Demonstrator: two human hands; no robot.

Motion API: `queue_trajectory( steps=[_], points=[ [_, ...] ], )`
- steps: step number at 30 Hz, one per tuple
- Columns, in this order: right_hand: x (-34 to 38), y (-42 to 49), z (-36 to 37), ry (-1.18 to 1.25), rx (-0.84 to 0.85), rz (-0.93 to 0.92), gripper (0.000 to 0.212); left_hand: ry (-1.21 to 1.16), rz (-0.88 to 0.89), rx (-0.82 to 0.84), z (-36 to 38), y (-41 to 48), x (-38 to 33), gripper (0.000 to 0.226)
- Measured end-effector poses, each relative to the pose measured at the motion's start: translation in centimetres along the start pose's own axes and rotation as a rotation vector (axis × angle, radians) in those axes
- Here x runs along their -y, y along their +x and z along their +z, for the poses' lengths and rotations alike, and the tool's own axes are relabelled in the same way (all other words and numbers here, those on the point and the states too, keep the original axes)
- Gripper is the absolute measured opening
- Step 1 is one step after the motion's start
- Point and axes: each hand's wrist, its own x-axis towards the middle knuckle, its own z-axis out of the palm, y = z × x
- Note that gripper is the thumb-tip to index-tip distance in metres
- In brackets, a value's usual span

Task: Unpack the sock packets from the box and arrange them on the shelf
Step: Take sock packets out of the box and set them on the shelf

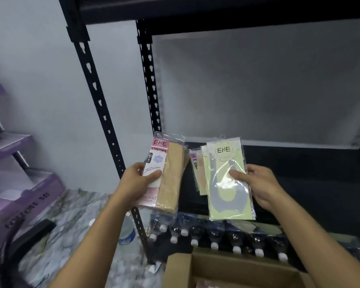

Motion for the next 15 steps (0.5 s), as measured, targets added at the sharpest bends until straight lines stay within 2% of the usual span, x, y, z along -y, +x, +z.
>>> queue_trajectory(
  steps=[2, 6, 10, 14, 15],
  points=[
    [0.1, 2.0, 0.3, -0.01, -0.005, 0.038, 0.03, 0.039, -0.002, -0.009, 0.4, 2.4, -0.5, 0.05],
    [0.3, 6.2, 1.4, -0.058, -0.039, 0.079, 0.03, 0.134, 0.018, -0.026, 0.8, 6.9, -1.3, 0.053],
    [-0.3, 9.7, 2.4, -0.13, -0.071, 0.119, 0.02, 0.22, 0.016, -0.04, 1.3, 9.5, -1.5, 0.041],
    [-1.9, 11.6, 3.1, -0.303, -0.146, 0.153, 0.041, 0.487, 0.03, -0.068, 2.1, 10.6, -0.7, 0.025],
    [-2.3, 11.9, 3.2, -0.345, -0.152, 0.15, 0.04, 0.549, 0.015, -0.059, 2.3, 10.6, -0.5, 0.024]
  ],
)
